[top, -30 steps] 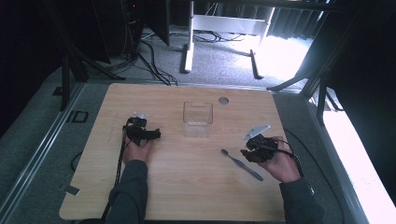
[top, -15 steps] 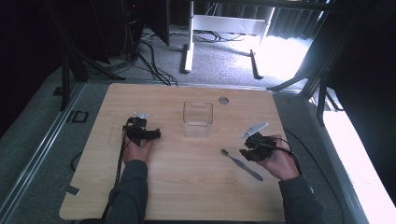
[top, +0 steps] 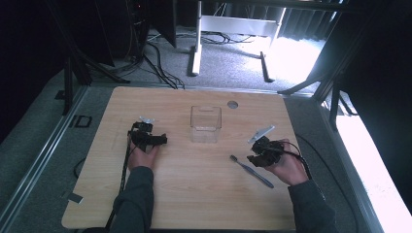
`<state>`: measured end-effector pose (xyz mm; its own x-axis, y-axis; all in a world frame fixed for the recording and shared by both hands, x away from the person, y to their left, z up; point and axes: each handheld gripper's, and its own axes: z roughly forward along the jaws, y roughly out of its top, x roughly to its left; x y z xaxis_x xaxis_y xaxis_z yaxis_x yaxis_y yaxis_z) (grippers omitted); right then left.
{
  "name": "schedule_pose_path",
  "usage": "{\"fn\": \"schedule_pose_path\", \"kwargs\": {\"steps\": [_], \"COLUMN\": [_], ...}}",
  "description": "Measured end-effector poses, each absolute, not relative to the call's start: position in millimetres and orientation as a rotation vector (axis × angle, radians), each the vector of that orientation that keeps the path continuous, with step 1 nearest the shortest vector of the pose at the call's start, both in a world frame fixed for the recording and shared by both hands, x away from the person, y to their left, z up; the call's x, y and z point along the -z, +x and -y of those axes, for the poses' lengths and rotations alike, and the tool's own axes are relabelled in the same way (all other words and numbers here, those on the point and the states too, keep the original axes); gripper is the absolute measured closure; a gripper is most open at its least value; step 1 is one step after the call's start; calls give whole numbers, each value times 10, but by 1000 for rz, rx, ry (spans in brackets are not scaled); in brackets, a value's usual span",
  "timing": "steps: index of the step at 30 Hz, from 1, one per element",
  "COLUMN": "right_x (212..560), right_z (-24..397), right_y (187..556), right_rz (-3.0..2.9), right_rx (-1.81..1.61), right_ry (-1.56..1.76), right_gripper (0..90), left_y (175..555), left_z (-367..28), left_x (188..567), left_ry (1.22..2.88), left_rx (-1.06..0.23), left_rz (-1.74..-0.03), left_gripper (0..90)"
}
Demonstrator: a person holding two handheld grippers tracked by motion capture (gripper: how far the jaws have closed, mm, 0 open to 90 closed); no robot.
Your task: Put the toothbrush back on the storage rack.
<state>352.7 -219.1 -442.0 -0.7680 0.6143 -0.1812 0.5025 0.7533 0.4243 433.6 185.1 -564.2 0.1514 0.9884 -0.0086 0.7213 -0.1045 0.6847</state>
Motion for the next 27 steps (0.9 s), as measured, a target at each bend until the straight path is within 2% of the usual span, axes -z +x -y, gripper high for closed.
{"fn": "schedule_pose_path", "kwargs": {"steps": [27], "right_x": [4545], "right_z": [2117], "right_y": [3700], "right_rz": [-2742], "right_rx": [-393], "right_ry": [887], "right_gripper": [632], "left_y": [4336], "left_z": [-1851], "left_x": [5641], "left_ry": [1888], "left_rx": [-634], "left_rz": [-1625], "left_gripper": [15]}}
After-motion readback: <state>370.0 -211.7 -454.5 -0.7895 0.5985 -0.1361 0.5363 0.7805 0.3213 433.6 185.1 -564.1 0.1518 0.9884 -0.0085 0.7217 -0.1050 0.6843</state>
